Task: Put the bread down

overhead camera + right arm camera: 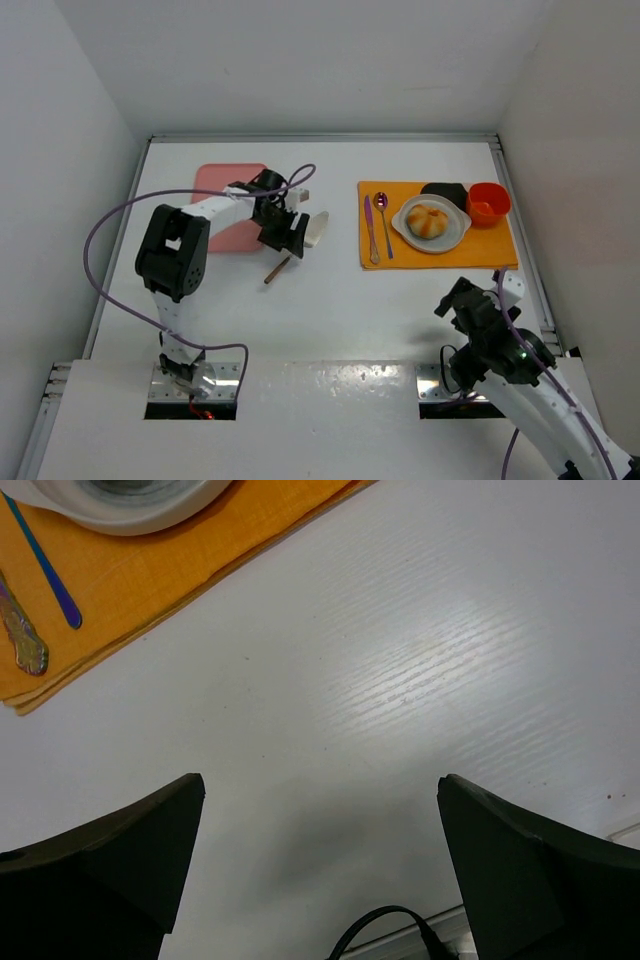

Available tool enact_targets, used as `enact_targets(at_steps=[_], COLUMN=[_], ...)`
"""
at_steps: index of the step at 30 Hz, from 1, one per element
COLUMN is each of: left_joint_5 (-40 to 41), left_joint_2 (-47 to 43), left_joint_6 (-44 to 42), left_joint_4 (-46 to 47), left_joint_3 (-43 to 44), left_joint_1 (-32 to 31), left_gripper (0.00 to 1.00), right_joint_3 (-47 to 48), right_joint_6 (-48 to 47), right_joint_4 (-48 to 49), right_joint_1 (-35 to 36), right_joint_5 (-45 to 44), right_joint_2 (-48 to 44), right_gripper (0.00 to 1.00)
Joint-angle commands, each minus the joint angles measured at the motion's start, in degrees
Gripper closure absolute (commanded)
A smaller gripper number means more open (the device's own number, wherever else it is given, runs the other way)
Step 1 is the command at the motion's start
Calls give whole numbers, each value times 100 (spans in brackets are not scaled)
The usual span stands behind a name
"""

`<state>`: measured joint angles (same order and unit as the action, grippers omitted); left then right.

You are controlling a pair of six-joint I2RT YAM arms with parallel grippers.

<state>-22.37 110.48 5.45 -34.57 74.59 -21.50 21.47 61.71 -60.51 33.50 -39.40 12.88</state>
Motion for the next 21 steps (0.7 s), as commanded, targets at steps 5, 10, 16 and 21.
enact_targets(at_steps=[5, 10, 16, 21], left_joint_5=[197, 889, 1324, 824], left_joint_2=[-737, -1824, -2689, -2934], left_joint_6=[-580, -730, -379, -764], left_joint_4=[-550, -621, -252, -305], left_joint_3=[1091, 1191, 84, -1023], left_joint_1=[260, 916, 3130, 4908], left_gripper=[16, 11, 2, 2], right_joint_3=[322, 498, 708, 990], right_joint_6=[-238, -256, -292, -335], right_joint_4=[-831, -901, -989, -1156], right_joint_1=[-10, -1, -10, -10], right_joint_5=[336, 275, 29, -489], right_joint_2=[-93, 82, 328, 810], right_gripper=[0, 0, 0, 0])
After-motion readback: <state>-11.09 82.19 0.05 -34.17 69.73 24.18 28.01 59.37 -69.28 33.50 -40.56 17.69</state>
